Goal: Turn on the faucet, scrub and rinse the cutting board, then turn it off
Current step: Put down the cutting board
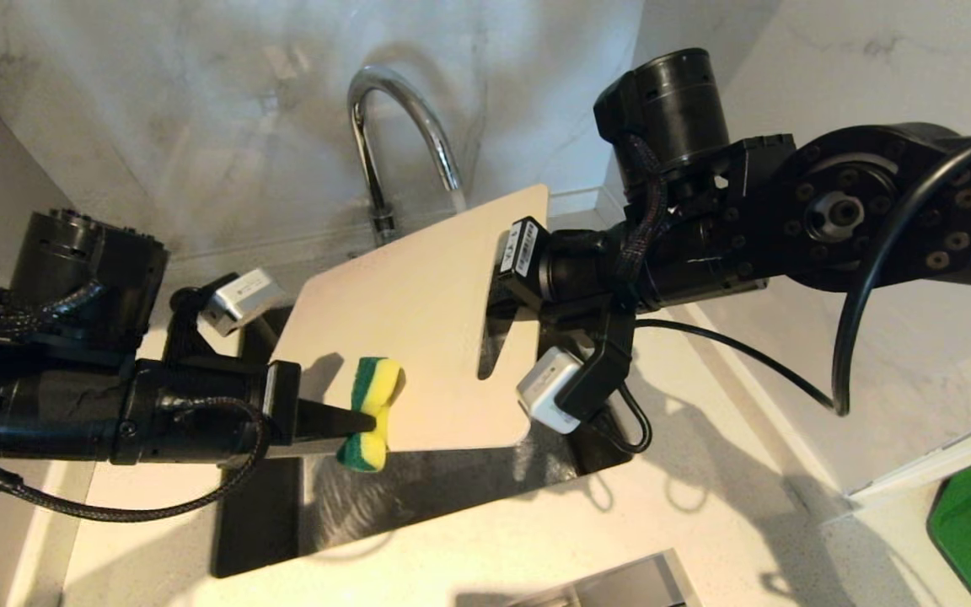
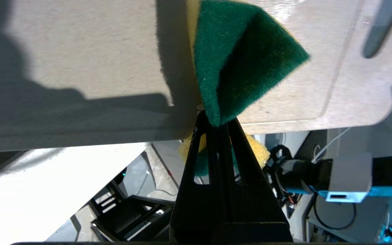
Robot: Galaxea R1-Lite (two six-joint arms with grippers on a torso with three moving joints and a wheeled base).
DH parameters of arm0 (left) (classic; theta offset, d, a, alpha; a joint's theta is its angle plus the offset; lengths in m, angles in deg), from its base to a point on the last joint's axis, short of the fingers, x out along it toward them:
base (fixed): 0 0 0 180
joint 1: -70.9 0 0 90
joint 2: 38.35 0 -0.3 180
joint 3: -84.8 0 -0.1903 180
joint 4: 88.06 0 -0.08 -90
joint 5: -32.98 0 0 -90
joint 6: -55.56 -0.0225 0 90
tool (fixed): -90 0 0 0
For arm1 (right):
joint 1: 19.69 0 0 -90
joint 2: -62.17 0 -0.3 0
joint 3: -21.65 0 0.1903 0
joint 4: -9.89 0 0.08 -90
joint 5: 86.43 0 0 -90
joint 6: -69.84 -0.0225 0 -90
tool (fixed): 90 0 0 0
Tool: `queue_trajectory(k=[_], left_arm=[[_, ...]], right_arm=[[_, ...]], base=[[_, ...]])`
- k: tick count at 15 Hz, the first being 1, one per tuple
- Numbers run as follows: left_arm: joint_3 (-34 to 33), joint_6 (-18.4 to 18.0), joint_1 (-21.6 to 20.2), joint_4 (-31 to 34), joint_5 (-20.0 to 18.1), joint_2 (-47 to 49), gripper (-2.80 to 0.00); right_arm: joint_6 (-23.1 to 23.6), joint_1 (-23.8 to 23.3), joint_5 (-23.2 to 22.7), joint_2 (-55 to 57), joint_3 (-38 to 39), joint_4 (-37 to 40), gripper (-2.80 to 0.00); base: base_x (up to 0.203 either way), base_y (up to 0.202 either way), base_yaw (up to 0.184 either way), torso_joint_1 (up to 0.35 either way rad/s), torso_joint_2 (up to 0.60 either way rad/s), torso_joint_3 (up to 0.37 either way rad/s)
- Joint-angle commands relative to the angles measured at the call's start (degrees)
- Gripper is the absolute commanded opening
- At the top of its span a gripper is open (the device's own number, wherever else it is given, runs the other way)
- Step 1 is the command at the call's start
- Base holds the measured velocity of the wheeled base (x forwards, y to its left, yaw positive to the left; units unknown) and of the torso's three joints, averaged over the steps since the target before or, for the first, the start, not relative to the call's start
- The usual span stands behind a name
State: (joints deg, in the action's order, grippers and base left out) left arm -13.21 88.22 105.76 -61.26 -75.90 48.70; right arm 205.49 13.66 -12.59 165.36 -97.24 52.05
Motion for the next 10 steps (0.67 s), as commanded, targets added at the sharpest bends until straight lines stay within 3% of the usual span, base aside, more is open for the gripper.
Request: queue_trajectory(k=[1,5,10], left_arm=[[-2.8,0.2,-0.7,-2.4,0.3,1.8,-2.80],[-6.1,0.0,-5.7,-3.4,0.1,1.5,-2.80],[-13.2,-2.9,-17.8,-9.6,-4.1,2.8,-2.80]], right_arm=[[0.8,0.0,-0.3,-0.2,0.1,0.0,-2.80],[0.8,0.0,-0.3,-0.5,0.3,0.0,-2.80],[0.8,0.0,-0.3,-1.3,1.8,0.0,-2.80]], base=[[0.000,0.000,0.000,0.000,0.00,0.000],[0.000,0.000,0.000,0.000,0.00,0.000],[0.000,0.000,0.000,0.000,0.00,0.000]])
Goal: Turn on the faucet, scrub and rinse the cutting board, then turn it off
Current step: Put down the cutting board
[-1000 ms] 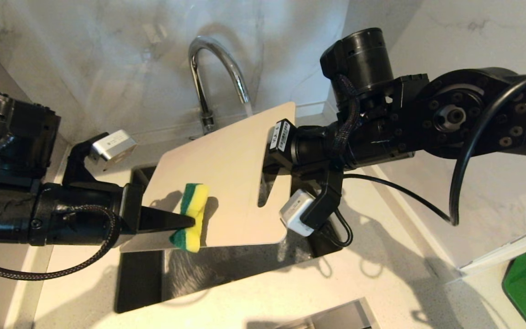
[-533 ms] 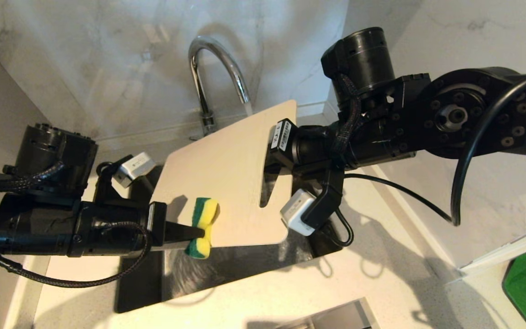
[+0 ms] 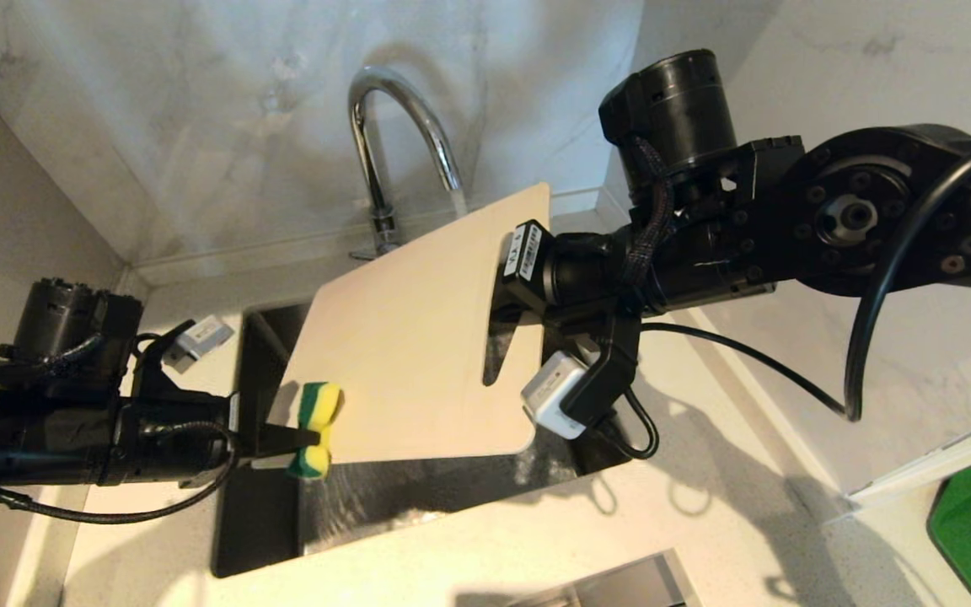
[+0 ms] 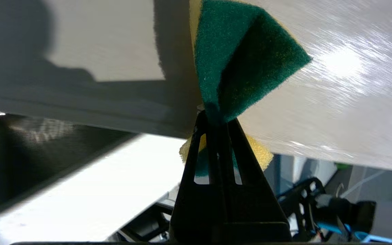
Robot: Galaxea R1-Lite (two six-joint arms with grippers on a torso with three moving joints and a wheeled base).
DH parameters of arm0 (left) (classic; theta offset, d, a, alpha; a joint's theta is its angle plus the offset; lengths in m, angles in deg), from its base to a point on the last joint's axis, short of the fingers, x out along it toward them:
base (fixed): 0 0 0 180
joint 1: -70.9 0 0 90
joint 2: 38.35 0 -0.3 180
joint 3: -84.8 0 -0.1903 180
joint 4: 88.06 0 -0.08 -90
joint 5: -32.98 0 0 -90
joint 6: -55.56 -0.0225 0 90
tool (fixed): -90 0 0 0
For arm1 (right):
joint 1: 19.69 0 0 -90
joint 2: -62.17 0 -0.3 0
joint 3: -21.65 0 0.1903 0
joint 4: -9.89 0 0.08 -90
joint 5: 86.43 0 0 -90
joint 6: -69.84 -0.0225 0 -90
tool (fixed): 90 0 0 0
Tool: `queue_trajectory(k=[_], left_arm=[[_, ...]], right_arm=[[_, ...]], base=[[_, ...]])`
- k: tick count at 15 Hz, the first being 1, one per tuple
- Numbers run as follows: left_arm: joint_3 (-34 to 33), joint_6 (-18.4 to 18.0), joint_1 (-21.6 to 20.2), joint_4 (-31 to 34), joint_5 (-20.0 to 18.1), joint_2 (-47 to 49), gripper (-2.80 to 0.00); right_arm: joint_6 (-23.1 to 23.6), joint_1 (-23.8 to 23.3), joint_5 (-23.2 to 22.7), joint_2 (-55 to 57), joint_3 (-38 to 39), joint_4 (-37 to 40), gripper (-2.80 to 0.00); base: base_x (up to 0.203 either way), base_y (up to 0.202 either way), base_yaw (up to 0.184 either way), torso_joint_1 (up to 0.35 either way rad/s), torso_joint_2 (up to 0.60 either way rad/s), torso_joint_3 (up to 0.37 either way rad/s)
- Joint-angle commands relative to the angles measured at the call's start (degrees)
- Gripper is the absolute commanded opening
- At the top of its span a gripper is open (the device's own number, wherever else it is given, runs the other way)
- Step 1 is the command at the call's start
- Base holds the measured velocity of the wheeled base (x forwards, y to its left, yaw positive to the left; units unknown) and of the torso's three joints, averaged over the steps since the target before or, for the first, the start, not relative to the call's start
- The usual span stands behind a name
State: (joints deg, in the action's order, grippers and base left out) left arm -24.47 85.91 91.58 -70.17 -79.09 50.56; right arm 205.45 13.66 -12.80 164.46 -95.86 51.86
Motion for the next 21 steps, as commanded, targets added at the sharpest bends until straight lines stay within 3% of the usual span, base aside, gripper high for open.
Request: queue_trajectory(k=[1,6,12,16,21], left_arm=[[-3.1,-2.2,-6.3,-1.0,-1.8,2.0,-2.80],[-8.1,-9.2,-16.9,-4.8,-6.0,7.3,-2.80],[-8.7,-12.8,-24.1,-6.3,-8.2,9.9,-2.80],[-6.2,-12.7,-27.7,-6.1,-11.2,9.6,-2.80],[-4.8,-10.1,-27.9,-4.3,-11.0,4.7,-2.80]], right_arm=[[0.8,0.0,-0.1,-0.4,0.4,0.2,-2.80],[0.8,0.0,-0.1,-0.6,0.2,0.2,-2.80],[0.8,-0.4,-0.1,-0.7,0.5,0.2,-2.80],[0.8,-0.5,-0.1,-1.7,1.4,0.2,-2.80],[0.8,-0.7,0.1,-4.2,3.3,0.1,-2.80]], base=[[0.000,0.000,0.000,0.000,0.00,0.000],[0.000,0.000,0.000,0.000,0.00,0.000],[0.000,0.000,0.000,0.000,0.00,0.000],[0.000,0.000,0.000,0.000,0.00,0.000],[0.000,0.000,0.000,0.000,0.00,0.000]])
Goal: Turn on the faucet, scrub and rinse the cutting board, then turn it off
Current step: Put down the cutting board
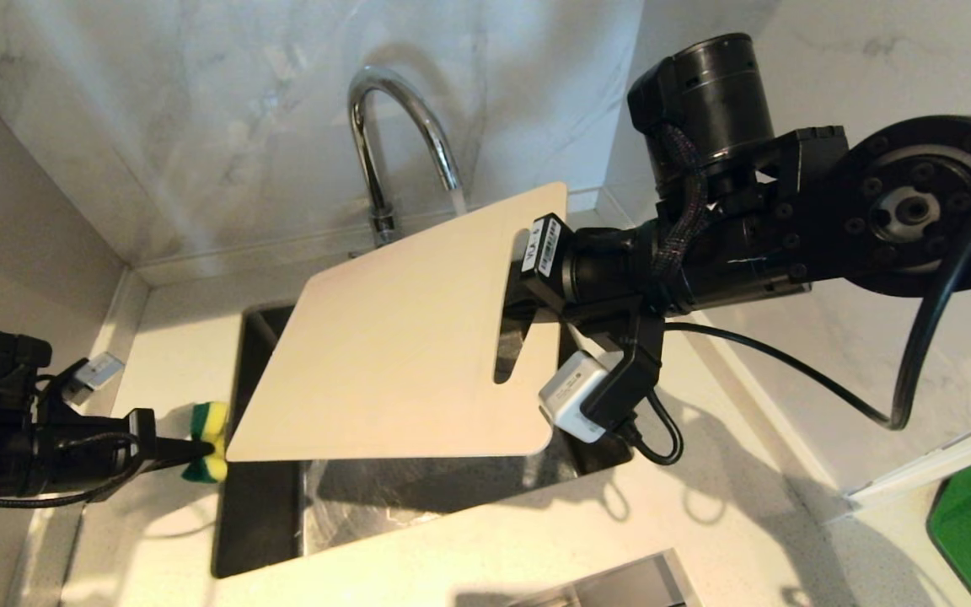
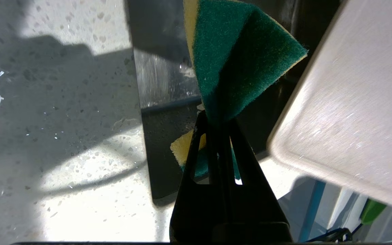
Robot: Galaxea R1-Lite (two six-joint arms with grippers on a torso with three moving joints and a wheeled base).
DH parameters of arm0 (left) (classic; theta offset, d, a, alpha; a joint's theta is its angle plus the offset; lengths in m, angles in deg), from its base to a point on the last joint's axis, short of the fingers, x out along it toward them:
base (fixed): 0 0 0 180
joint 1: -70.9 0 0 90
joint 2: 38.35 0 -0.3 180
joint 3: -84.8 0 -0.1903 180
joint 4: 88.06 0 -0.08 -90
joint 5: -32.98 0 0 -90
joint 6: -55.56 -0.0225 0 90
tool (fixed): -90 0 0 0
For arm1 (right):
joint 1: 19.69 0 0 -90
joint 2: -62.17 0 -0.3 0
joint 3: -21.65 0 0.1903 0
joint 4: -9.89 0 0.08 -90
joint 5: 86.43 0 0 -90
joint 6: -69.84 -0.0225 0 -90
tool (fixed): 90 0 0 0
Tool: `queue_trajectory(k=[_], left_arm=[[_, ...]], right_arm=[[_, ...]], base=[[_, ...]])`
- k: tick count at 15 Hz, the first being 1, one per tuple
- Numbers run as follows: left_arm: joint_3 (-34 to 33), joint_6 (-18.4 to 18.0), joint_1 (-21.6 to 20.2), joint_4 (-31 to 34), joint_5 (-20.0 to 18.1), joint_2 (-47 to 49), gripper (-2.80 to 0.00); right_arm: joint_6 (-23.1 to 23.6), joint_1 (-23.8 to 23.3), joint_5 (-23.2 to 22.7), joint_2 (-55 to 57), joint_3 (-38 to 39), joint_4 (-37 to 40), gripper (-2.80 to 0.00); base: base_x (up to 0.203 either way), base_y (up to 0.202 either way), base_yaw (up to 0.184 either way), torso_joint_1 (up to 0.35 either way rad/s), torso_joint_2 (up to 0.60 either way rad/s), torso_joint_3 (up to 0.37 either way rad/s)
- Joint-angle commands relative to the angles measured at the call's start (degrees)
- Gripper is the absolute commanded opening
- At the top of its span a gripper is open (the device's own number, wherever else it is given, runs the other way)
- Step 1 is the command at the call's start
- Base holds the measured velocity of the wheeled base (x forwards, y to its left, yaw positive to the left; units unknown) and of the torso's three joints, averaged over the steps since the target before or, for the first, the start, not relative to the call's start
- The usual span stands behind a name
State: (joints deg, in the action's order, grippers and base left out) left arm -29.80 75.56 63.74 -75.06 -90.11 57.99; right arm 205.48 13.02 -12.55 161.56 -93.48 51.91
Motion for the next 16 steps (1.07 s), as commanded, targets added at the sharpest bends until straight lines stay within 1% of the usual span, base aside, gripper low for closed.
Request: queue_trajectory(k=[1,5,7,8,9,10,11,12,14,16], left_arm=[[1.4,0.3,-0.2,2.9,0.4,-4.2,-2.80],[4.9,0.1,-0.7,9.8,2.2,-8.9,-2.80],[6.9,-0.5,-0.6,13.2,4.0,-10.5,-2.80],[7.4,-2.7,-0.5,14.6,5.3,-10.8,-2.80],[7.6,-5.9,-0.5,15.7,7.2,-11.0,-2.80],[7.6,-8.3,-0.5,16.8,9.5,-12.0,-2.80],[7.9,-8.8,-0.4,17.6,11.0,-13.0,-2.80],[8.6,-8.9,-0.2,18.9,11.5,-14.0,-2.80],[11.2,-9.1,0.2,24.5,12.0,-15.5,-2.80],[12.4,-9.2,1.3,26.3,15.0,-16.6,-2.80]], right_arm=[[0.7,-0.3,0.0,-1.9,1.1,0.1,-2.80],[0.5,-0.8,0.2,-4.8,2.9,0.1,-2.80],[-1.1,-2.1,0.5,-7.2,5.2,-0.5,-2.80],[-2.0,-2.2,0.7,-7.9,6.4,-2.7,-2.80],[-2.8,-2.2,0.8,-8.5,7.6,-4.6,-2.80],[-3.9,-2.2,0.9,-9.0,8.9,-5.8,-2.80],[-4.7,-2.2,1.1,-9.9,10.4,-6.6,-2.80],[-5.1,-2.2,1.4,-10.8,11.3,-7.4,-2.80],[-5.6,-2.2,1.9,-13.0,12.8,-7.7,-2.80],[-6.6,-2.2,2.1,-15.2,14.2,-7.8,-2.80]], base=[[0.000,0.000,0.000,0.000,0.00,0.000],[0.000,0.000,0.000,0.000,0.00,0.000],[0.000,0.000,0.000,0.000,0.00,0.000],[0.000,0.000,0.000,0.000,0.00,0.000],[0.000,0.000,0.000,0.000,0.00,0.000],[0.000,0.000,0.000,0.000,0.00,0.000],[0.000,0.000,0.000,0.000,0.00,0.000],[0.000,0.000,0.000,0.000,0.00,0.000],[0.000,0.000,0.000,0.000,0.00,0.000],[0.000,0.000,0.000,0.000,0.00,0.000]])
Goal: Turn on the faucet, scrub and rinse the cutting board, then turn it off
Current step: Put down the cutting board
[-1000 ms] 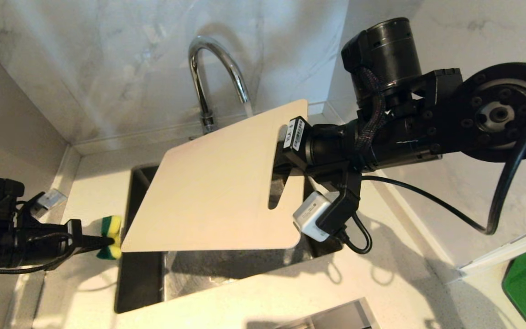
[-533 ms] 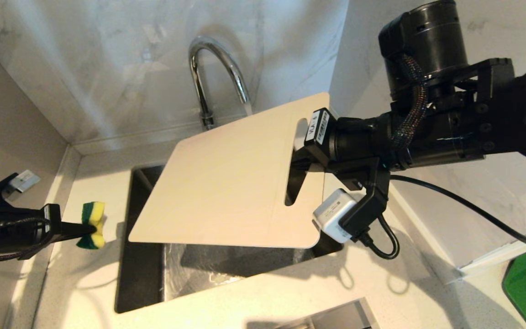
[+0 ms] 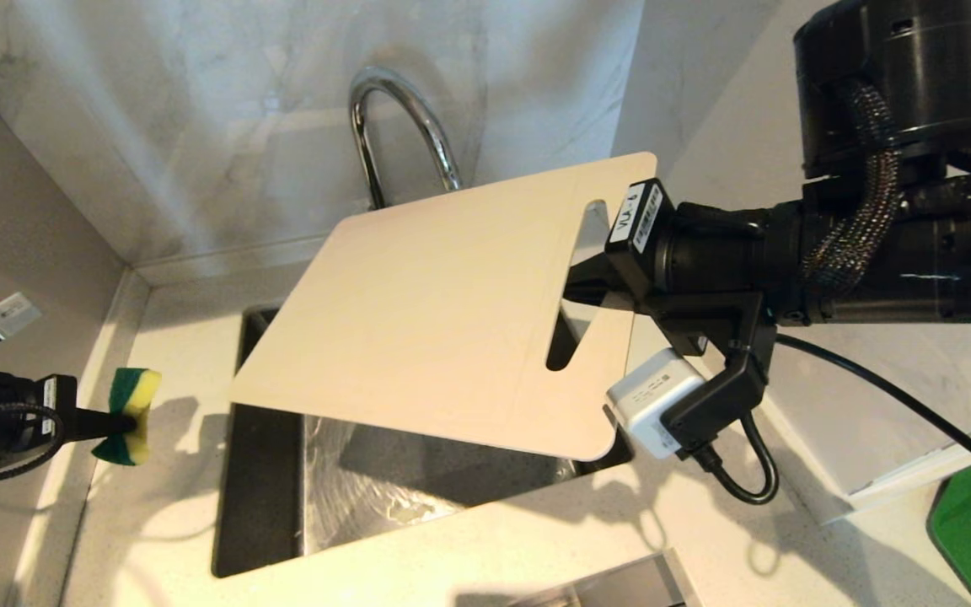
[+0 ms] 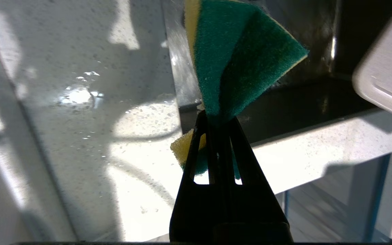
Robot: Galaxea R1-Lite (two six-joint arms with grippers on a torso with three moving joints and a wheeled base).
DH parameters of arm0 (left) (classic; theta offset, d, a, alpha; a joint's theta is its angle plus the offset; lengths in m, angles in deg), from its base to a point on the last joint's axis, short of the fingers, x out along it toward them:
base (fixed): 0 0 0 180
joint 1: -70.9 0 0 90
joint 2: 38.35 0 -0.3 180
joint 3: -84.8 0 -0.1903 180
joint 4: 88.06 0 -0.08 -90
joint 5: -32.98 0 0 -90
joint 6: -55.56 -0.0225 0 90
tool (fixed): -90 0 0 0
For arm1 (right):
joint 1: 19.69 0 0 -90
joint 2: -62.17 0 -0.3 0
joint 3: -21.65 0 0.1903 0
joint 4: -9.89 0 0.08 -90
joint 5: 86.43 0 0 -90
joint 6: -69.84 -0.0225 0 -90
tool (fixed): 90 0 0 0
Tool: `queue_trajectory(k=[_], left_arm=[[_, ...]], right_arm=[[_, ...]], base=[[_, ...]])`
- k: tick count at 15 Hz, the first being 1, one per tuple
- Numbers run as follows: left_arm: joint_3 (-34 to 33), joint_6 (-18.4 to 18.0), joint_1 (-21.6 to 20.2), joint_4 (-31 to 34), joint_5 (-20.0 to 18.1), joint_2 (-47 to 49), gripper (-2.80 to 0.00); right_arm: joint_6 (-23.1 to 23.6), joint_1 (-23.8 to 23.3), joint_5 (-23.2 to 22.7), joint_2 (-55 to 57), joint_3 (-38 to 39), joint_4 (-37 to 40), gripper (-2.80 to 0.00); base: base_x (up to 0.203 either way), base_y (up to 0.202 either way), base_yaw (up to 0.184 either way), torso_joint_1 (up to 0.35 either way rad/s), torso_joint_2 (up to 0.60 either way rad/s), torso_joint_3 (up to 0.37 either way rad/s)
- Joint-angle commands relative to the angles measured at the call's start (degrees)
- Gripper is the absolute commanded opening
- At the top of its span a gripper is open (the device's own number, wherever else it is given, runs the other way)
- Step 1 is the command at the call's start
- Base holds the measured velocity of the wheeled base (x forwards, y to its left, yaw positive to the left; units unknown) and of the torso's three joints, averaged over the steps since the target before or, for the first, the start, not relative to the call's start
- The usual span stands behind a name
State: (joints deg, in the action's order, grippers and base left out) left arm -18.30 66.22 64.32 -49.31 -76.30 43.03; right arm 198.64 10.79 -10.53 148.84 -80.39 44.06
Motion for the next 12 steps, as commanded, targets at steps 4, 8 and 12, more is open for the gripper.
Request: queue_trajectory(k=[4,8,12], left_arm=[[1.3,-1.8,5.9,1.4,10.2,-3.9,-2.80],[1.0,-4.6,7.3,3.1,16.0,-5.6,-2.80],[-0.3,-5.0,6.9,4.1,16.4,-7.3,-2.80]], right_arm=[[-2.9,0.0,3.3,-7.0,4.1,0.1,-2.80],[-7.1,0.0,6.4,-11.4,8.3,0.0,-2.80],[-9.8,0.0,9.9,-15.7,12.7,-0.5,-2.80]], base=[[0.000,0.000,0.000,0.000,0.00,0.000],[0.000,0.000,0.000,0.000,0.00,0.000],[0.000,0.000,0.000,0.000,0.00,0.000]])
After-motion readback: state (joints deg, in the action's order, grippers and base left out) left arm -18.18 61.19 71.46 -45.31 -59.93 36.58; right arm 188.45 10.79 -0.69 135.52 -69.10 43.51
